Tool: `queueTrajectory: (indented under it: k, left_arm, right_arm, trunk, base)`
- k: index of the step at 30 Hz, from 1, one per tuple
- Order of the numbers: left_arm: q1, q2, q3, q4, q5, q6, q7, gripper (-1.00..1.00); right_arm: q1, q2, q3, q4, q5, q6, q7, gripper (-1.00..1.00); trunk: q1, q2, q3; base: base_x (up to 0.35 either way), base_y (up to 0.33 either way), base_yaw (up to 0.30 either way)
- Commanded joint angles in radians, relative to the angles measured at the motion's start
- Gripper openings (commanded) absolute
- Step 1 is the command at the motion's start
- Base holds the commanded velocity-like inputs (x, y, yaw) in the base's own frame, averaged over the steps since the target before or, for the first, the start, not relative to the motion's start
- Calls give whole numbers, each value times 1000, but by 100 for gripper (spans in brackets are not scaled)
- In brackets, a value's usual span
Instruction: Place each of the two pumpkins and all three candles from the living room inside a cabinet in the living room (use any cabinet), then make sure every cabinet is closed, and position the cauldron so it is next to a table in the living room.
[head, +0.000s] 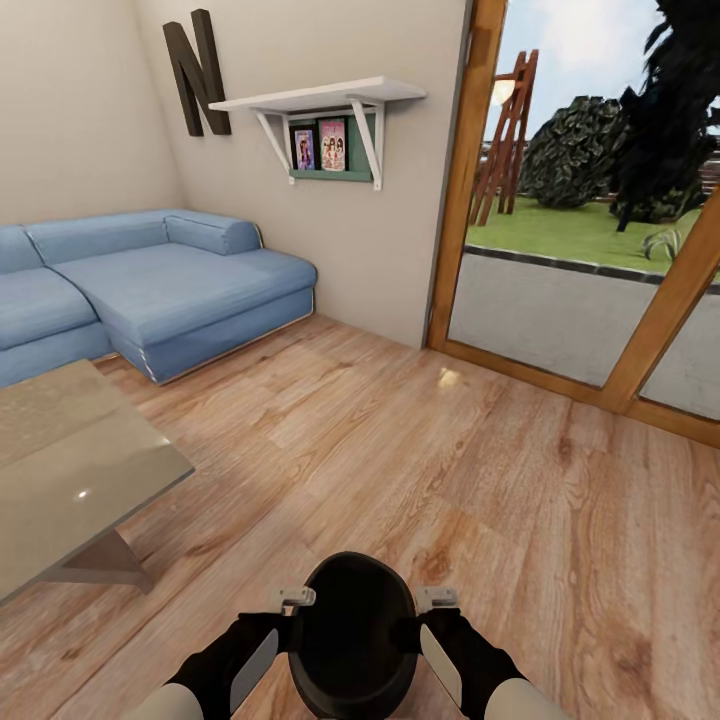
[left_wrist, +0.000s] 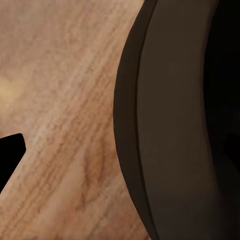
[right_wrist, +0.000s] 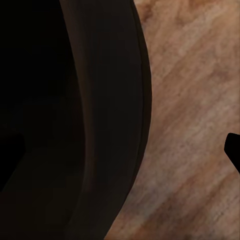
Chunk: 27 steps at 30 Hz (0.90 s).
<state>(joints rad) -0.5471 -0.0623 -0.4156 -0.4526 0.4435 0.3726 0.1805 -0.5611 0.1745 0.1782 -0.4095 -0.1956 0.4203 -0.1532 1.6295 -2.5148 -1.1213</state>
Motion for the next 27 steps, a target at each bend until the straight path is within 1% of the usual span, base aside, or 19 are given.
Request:
queueTrajectory:
  k: [1, 8, 9, 25, 26, 27]
  left_arm:
    - [-1, 1, -8, -2, 11, 3, 9, 100]
    - [-1, 1, -8, -3, 11, 3, 9, 100]
    - [-1, 1, -8, -3, 11, 3, 8, 100]
    - [-1, 1, -8, -3, 11, 3, 9, 100]
    - [-1, 1, -8, -3, 11, 3, 8, -100]
    - [-1, 1, -8, -2, 11, 3, 9, -100]
  right_arm:
    - [0, 0, 6, -2, -8, 5, -8, 100]
    - [0, 0, 6, -2, -8, 5, -8, 100]
    - [0, 0, 6, -2, -8, 5, -8, -100]
    - [0, 0, 6, -2, -8, 5, -8, -100]
    - [0, 0, 6, -2, -8, 5, -8, -100]
    - [0, 0, 6, -2, -8, 5, -8, -100]
  trunk:
    - [0, 0, -1]
    - [0, 0, -1]
    - [0, 0, -1]
    - [0, 0, -1]
    - [0, 0, -1]
    - [0, 0, -1]
  base:
    - [0, 0, 0]
    - [0, 0, 0]
    - [0, 0, 0]
    - [0, 0, 0]
    - [0, 0, 0]
    - [0, 0, 0]
